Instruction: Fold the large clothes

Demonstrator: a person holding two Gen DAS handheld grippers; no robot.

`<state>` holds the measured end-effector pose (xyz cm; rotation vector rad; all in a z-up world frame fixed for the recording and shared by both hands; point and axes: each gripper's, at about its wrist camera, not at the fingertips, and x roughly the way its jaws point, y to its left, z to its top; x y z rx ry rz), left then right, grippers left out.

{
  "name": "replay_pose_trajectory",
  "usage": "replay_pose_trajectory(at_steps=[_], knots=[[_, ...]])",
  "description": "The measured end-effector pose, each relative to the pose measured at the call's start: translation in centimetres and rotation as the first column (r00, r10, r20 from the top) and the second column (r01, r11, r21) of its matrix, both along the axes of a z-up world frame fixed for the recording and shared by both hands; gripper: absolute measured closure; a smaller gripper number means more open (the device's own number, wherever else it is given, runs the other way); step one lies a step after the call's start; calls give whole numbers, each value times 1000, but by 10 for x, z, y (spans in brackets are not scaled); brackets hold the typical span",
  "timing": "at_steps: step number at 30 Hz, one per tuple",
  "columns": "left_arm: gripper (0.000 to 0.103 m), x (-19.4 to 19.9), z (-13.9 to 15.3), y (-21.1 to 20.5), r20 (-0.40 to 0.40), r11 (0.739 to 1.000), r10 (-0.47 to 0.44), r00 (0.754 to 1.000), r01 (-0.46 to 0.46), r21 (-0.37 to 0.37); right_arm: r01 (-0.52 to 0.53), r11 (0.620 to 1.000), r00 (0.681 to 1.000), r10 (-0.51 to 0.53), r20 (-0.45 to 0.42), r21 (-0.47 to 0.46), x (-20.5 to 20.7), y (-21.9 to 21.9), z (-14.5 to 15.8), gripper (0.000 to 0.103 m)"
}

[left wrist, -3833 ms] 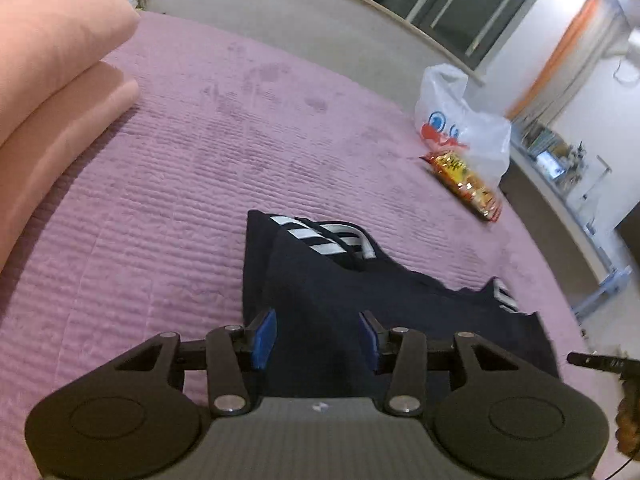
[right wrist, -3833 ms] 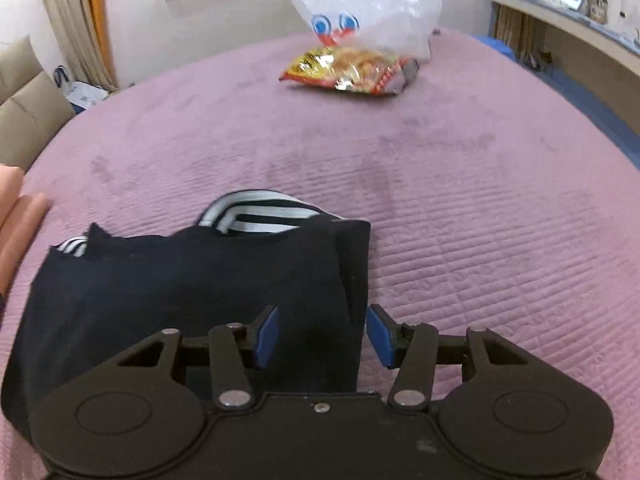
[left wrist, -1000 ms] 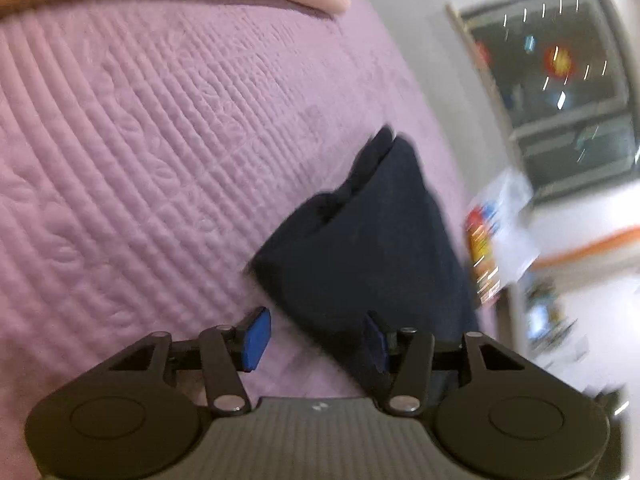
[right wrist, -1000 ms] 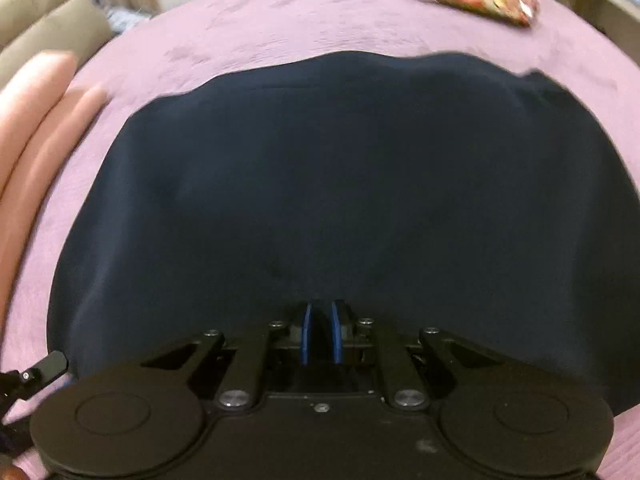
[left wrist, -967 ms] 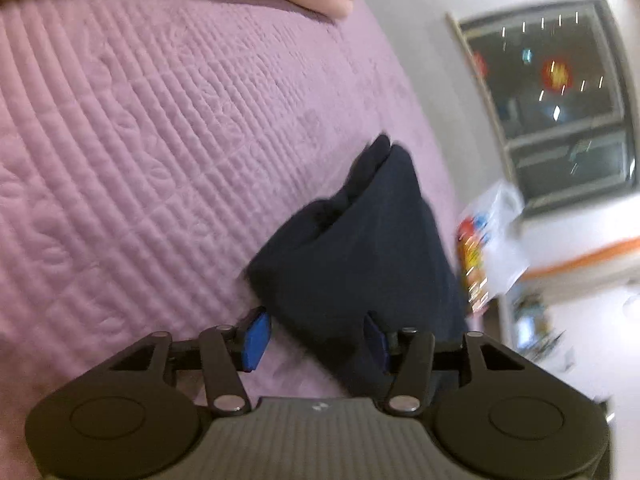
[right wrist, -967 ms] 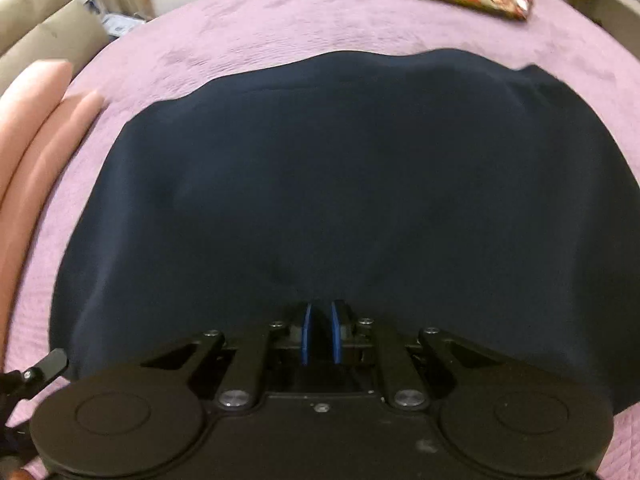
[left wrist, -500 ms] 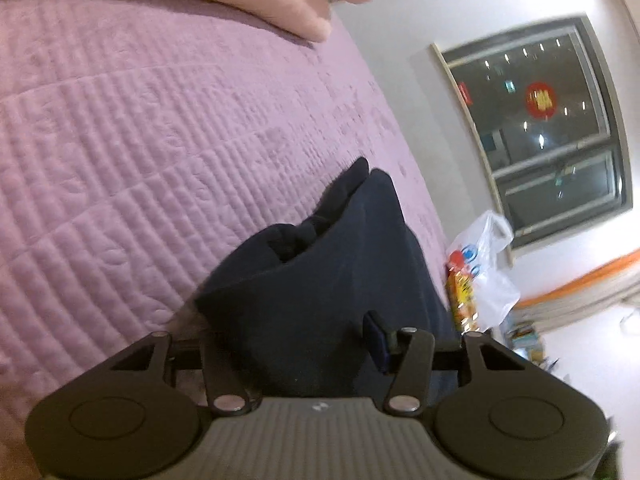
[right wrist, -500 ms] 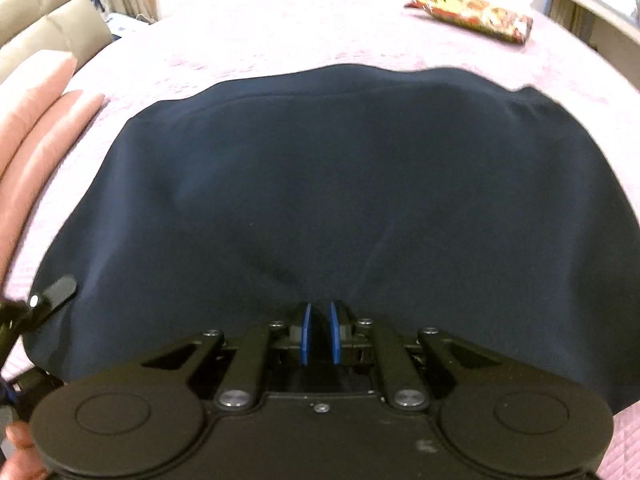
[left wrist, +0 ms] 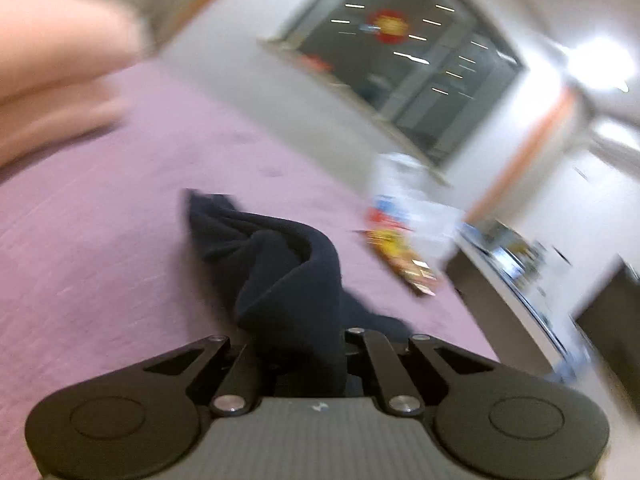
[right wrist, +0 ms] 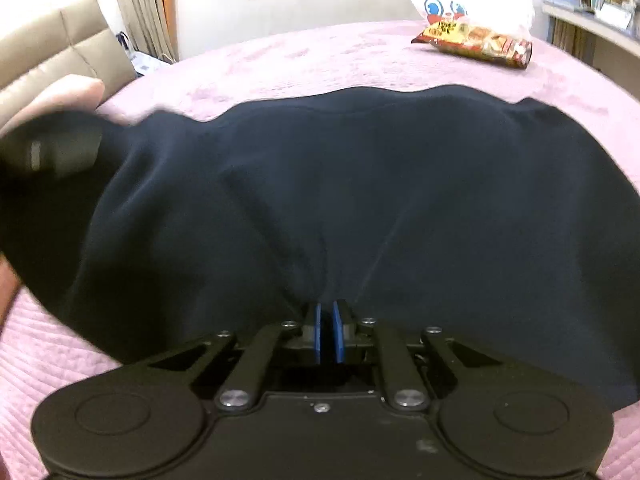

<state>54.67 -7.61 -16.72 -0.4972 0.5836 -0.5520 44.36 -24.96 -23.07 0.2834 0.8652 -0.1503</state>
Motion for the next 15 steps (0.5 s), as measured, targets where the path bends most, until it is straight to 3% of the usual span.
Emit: replay_pose_trajectory(at_steps=[1,3,5,7,9,11,15], knots=[[98,-3,12,-20,35,999,-50,998,49,15,2,999,1000,-2,4,49,-1,-9,1,91],[98,-10,28,-57,76,990,-141,987,140,17,12,971,1000,-13,2,241,-5,-46,0,94],[98,-19,39,-93,106,972,-233,967,232,17,52,897,999,-46,-25,438,-8,-89,0,103],[98,-31,49,-131,133,945,-326,936,323,45,99,855,995,-100,-26,509,-22,-130,7,103],[98,-41,48,-169,132,916,-402,906,394,79,119,881,991,-136,6,457,-38,-165,24,102],[98,-50,36,-202,99,890,-452,887,441,112,167,915,982,-188,21,368,-54,-204,40,88],[98,-67,-18,-264,-29,842,-462,886,449,301,265,946,963,-269,-3,189,-63,-276,50,87]])
